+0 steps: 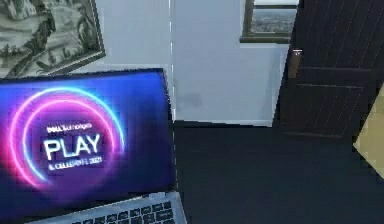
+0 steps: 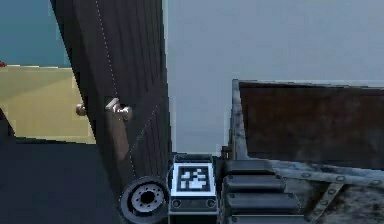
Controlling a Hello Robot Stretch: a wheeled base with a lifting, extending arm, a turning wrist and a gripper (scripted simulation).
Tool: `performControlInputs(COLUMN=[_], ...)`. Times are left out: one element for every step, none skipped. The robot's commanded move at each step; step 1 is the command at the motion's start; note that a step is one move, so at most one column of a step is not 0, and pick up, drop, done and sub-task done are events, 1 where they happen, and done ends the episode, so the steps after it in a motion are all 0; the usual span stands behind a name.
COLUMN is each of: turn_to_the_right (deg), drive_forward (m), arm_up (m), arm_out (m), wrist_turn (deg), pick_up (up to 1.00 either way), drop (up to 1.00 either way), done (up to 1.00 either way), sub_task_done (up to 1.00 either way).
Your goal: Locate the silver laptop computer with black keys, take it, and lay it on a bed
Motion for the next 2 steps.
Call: performControlInputs(turn_to_the_right=[39.0,0.0], drive_forward=[0.0,0.95], arm_up=[0.0,0.0], arm_out=[0.0,0.0], wrist_turn=[0.0,0.0], pick_up=[0.0,0.0], drop=[0.0,0.0], done=[0.0,0.0], sub_task_done=[0.0,0.0])
